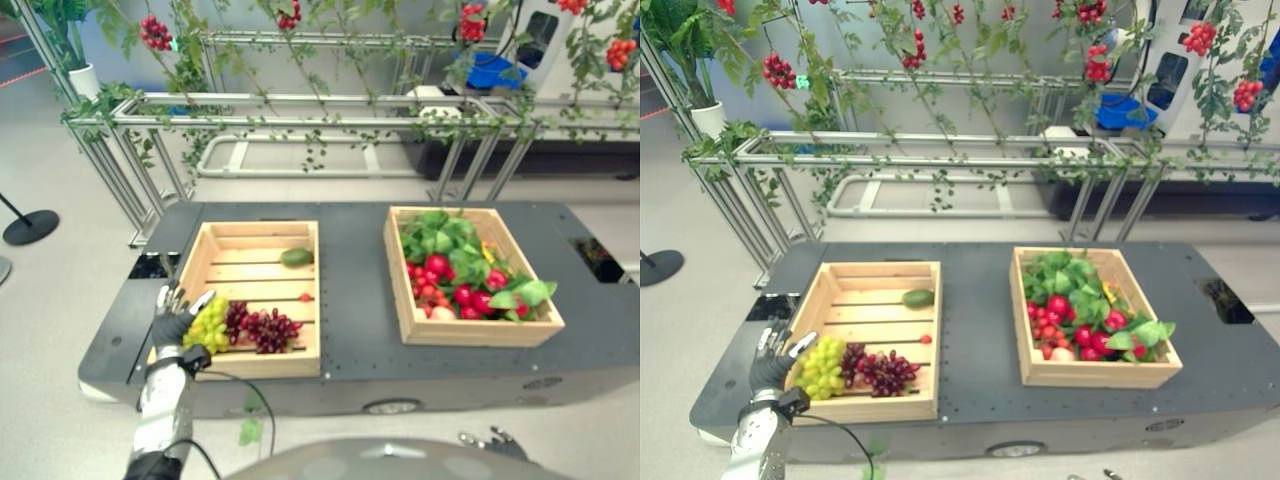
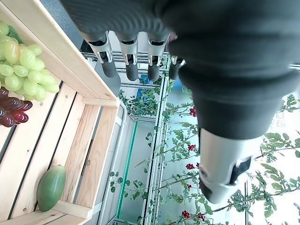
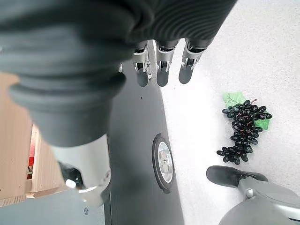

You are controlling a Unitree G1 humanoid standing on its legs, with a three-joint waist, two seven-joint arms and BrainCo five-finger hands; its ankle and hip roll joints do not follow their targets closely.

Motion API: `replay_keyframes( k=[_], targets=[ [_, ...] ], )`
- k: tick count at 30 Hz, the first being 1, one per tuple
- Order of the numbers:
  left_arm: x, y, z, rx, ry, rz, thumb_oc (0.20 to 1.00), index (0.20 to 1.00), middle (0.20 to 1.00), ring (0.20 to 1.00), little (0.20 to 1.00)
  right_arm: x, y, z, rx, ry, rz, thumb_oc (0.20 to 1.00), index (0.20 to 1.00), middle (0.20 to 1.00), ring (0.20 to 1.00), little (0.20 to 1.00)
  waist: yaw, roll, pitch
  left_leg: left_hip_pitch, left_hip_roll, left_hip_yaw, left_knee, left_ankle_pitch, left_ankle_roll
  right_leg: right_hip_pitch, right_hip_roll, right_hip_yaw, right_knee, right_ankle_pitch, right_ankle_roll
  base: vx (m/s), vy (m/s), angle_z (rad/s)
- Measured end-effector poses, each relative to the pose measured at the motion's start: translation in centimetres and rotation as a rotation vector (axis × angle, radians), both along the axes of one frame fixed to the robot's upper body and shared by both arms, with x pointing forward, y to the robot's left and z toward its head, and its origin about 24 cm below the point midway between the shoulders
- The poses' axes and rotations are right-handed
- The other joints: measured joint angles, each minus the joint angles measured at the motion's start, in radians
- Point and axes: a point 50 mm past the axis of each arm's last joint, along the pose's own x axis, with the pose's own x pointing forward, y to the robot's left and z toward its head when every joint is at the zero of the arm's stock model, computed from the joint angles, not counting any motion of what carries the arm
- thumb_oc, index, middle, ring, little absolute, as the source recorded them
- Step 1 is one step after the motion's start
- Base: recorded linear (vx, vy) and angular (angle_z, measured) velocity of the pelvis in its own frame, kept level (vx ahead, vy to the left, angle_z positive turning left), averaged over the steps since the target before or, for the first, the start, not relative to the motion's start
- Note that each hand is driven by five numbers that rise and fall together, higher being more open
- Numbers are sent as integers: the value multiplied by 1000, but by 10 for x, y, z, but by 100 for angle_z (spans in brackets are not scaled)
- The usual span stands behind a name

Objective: Pick up the fruits from the basket on one side to the basket on the other side

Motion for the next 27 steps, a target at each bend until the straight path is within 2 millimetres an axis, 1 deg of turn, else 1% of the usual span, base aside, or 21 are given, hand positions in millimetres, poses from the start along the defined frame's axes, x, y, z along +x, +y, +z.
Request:
replay_keyframes(
  k=[3,7,8,10,12,14,17,18,20,21,22,23,24,25,27],
  targets=[
    [0,1,1,29,8,-13,1000,1000,1000,1000,1000,0,0,0,0,0,0,1000,1000,1000,1000,1000,0,0,0,0,0,0,0,0,0,0,0,0,0,0,0,0,0,0],
    [2,6,6,145,33,-64,1000,1000,1000,1000,1000,0,0,0,0,1,0,1000,1000,1000,1000,1000,-1,1,0,0,0,0,0,0,0,-1,0,0,0,0,0,0,0,0],
    [2,7,7,151,33,-65,1000,1000,1000,1000,1000,0,0,0,0,1,0,1000,1000,1000,1000,1000,-1,2,1,0,0,0,0,0,0,-1,0,0,0,0,0,0,0,0],
    [4,10,10,224,53,-104,1000,1000,1000,1000,1000,-1,0,0,0,2,1,1000,1000,1000,1000,1000,-2,3,1,-1,0,0,0,0,0,-1,0,0,0,0,0,0,0,0],
    [7,15,16,336,76,-158,1000,1000,1000,1000,1000,-1,-1,0,-3,-1,3,1000,1000,1000,1000,1000,-4,4,2,-1,0,1,-1,0,0,-2,0,1,0,0,0,0,0,0],
    [11,15,18,382,81,-183,1000,1000,1000,1000,1000,-1,-1,0,-4,2,12,1000,1000,1000,1000,1000,-3,4,3,-3,0,2,-1,0,0,-4,0,1,0,0,0,0,0,0],
    [22,13,26,481,90,-260,1000,1000,1000,1000,1000,-2,-2,1,-3,1,19,1000,1000,1000,1000,1000,-3,5,8,-17,0,2,-1,0,-1,-17,1,2,0,2,0,-42,6,-1],
    [30,12,30,521,91,-290,1000,1000,1000,1000,1000,-2,-3,1,-3,1,23,1000,1000,1000,1000,1000,-3,5,13,-30,0,4,0,0,0,-32,1,3,0,5,0,-76,3,-3],
    [41,10,36,576,88,-329,1000,1000,1000,1000,1000,0,-4,2,-2,-3,34,1000,1000,1000,1000,1000,-4,2,26,-51,1,17,2,4,1,-56,1,8,0,13,-2,-115,6,-10],
    [44,9,38,588,86,-339,1000,1000,1000,1000,1000,3,-4,2,0,-10,38,1000,1000,1000,1000,1000,-3,-3,30,-55,1,20,4,8,2,-61,1,8,0,15,-1,-157,10,-13],
    [49,8,39,615,89,-357,1000,1000,1000,1000,1000,6,-5,3,-2,-20,47,1000,1000,1000,1000,1000,-7,4,46,-70,-1,24,5,14,3,-78,0,13,1,24,-2,-175,8,-14],
    [60,6,45,645,76,-375,1000,1000,1000,1000,1000,12,-6,5,-6,-38,68,1000,1000,1000,1000,1000,-11,-4,67,-96,-3,27,5,23,6,-109,-1,22,5,40,-7,-174,15,-18],
    [69,6,52,672,62,-378,1000,1000,1000,1000,1000,24,-6,7,-11,-67,78,1000,1000,1000,1000,1000,-12,-2,95,-121,-5,30,5,32,10,-130,-2,27,6,52,-6,-184,20,-18],
    [74,6,54,690,58,-380,1000,1000,1000,1000,1000,31,-7,9,-13,-83,86,1000,1000,1000,1000,1000,-29,-4,109,-137,-7,33,5,36,12,-153,-4,31,6,58,-8,-125,19,-11],
    [85,7,61,736,56,-391,1000,1000,1000,1000,1000,53,-8,15,-20,-145,106,1000,1000,1000,1000,1000,-43,1,148,-180,-10,51,5,49,18,-196,-8,34,6,75,-6,-149,10,-16]
  ],
)
